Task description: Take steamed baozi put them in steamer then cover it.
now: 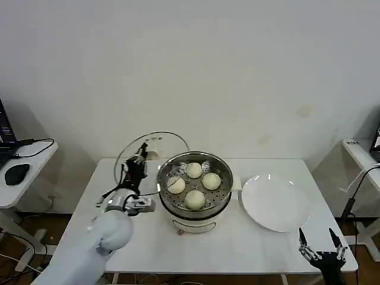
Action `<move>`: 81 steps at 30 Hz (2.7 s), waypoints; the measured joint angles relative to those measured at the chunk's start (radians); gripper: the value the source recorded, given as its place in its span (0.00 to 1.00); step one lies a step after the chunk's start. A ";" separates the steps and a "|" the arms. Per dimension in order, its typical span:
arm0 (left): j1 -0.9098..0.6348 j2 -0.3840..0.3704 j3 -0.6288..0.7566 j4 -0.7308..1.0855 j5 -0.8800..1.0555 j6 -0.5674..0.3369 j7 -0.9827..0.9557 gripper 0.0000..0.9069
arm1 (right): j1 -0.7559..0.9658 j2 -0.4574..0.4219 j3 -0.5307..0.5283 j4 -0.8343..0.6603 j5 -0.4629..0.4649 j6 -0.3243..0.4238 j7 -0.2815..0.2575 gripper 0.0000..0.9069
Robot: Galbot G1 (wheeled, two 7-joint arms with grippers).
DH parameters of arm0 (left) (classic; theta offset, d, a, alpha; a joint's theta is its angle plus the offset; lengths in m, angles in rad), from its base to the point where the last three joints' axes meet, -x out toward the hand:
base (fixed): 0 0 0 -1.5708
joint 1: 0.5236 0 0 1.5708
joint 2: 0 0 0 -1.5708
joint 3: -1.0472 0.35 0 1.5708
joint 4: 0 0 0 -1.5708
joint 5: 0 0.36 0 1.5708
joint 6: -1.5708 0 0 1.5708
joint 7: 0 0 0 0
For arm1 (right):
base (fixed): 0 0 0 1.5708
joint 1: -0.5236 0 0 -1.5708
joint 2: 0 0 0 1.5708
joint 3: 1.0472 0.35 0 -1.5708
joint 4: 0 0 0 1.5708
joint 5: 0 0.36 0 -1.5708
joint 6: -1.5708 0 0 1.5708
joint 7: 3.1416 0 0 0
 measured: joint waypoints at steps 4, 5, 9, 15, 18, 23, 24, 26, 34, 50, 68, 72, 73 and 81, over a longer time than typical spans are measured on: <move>-0.060 -0.030 0.075 0.031 0.012 0.022 0.012 0.00 | 0.002 0.007 -0.003 0.004 -0.006 -0.002 0.004 1.00; -0.073 -0.038 0.091 0.041 0.017 0.027 0.015 0.00 | 0.003 0.009 -0.004 0.004 -0.008 -0.003 0.005 1.00; -0.110 -0.076 0.148 0.077 0.048 0.047 0.031 0.00 | 0.004 0.014 -0.009 0.004 -0.016 -0.004 0.006 1.00; -0.129 -0.130 0.205 0.121 0.112 0.071 0.063 0.00 | 0.011 0.016 -0.019 -0.001 -0.025 -0.008 0.008 1.00; -0.133 -0.155 0.218 0.136 0.150 0.078 0.080 0.00 | 0.013 0.014 -0.023 -0.006 -0.028 -0.008 0.008 1.00; -0.144 -0.188 0.237 0.154 0.213 0.086 0.105 0.00 | 0.019 0.014 -0.032 -0.015 -0.035 -0.008 0.009 1.00; -0.146 -0.194 0.241 0.155 0.224 0.086 0.109 0.00 | 0.020 0.014 -0.033 -0.016 -0.036 -0.008 0.009 1.00; -0.149 -0.207 0.249 0.157 0.247 0.087 0.118 0.00 | 0.020 0.014 -0.035 -0.016 -0.036 -0.008 0.009 1.00; -0.155 -0.246 0.275 0.176 0.317 0.092 0.147 0.00 | 0.020 0.015 -0.038 -0.022 -0.038 -0.008 0.009 1.00; -0.138 -0.250 0.288 0.166 0.358 0.095 0.175 0.00 | 0.017 0.019 -0.051 -0.022 -0.049 -0.008 0.008 1.00; -0.127 -0.260 0.294 0.174 0.374 0.091 0.187 0.00 | 0.017 0.015 -0.056 -0.021 -0.050 -0.010 0.006 1.00; -0.125 -0.263 0.294 0.173 0.374 0.091 0.188 0.00 | 0.017 0.015 -0.058 -0.022 -0.051 -0.010 0.006 1.00; -0.124 -0.263 0.294 0.173 0.375 0.091 0.188 0.00 | 0.017 0.015 -0.058 -0.022 -0.052 -0.010 0.006 1.00; -0.122 -0.263 0.293 0.175 0.375 0.089 0.191 0.00 | 0.018 0.015 -0.061 -0.023 -0.052 -0.010 0.004 1.00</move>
